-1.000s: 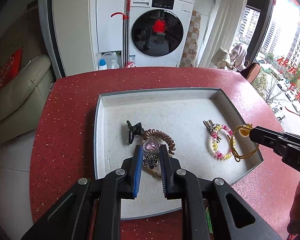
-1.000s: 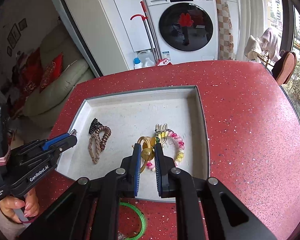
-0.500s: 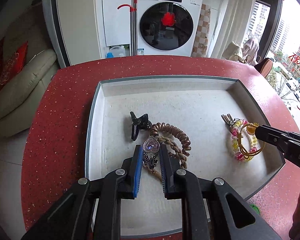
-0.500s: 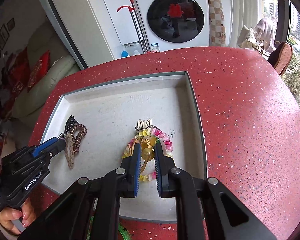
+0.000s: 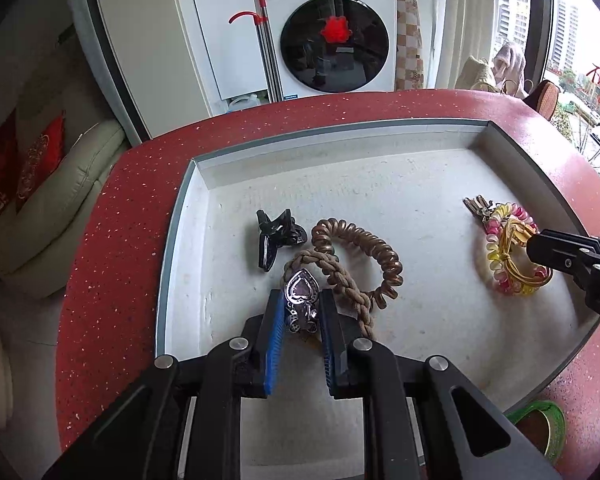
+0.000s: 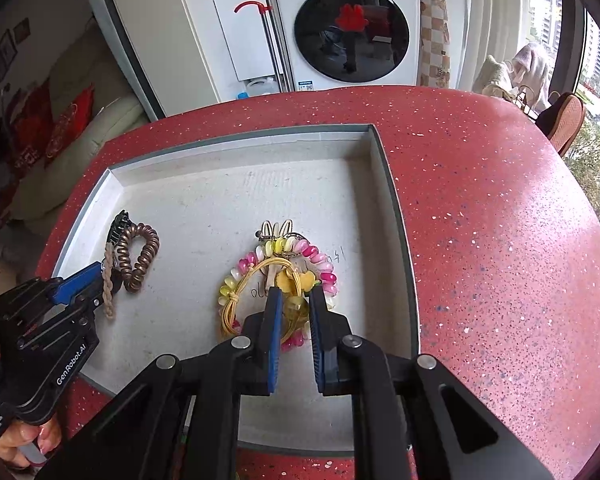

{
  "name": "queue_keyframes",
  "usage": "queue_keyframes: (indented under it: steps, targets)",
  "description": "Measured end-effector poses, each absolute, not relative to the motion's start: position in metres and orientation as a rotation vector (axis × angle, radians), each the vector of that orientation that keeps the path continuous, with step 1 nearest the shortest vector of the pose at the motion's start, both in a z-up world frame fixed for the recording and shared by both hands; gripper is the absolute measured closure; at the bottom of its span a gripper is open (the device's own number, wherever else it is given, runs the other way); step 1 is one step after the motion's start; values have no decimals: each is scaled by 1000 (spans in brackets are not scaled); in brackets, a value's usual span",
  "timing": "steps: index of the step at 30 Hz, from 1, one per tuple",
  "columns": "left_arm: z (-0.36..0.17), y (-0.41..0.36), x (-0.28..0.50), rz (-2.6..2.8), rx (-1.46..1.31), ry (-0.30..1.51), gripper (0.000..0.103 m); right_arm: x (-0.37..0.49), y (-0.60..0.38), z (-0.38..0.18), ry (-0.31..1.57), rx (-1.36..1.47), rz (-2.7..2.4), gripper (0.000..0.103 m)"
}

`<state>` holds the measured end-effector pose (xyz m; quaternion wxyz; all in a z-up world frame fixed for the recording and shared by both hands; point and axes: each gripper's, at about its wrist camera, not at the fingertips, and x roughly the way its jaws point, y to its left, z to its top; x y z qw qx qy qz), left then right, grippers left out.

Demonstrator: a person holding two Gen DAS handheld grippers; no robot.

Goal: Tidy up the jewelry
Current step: 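Open the left tool beside the braided bracelet while the right tool drops the yellow bracelet onto the beaded bracelet, then move the left tool to the rhinestone silver hair clip while the right tool reaches the green bangle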

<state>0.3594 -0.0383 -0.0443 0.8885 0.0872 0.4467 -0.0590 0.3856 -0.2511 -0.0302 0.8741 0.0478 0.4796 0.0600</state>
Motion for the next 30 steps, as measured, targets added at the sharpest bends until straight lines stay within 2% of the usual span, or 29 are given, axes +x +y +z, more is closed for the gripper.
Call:
queue_keyframes:
  steps: [5, 7, 9, 22, 23, 24, 25, 30]
  targets:
    - [-42, -38, 359, -123, 175, 926, 67, 384, -252, -28, 1006, 112, 135, 86]
    - [-40, -38, 358, -121, 172, 922, 67, 383, -253, -26, 1001, 118, 137, 77]
    - [-39, -39, 357, -119, 168, 919, 67, 381, -253, -24, 989, 125, 144, 58]
    - [-28, -33, 346, -121, 141, 879, 67, 357, -246, 0, 922, 161, 184, 53]
    - [-27, -32, 345, -122, 136, 877, 57, 355, -246, 1, 921, 161, 185, 52]
    - [-25, -31, 345, -120, 131, 874, 18, 353, -245, 1, 920, 160, 186, 51]
    - [-23, -29, 342, -109, 123, 856, 1, 352, -244, 2, 919, 158, 187, 51]
    - [-11, -29, 336, -118, 119, 817, 0, 349, -244, 2, 924, 160, 182, 50]
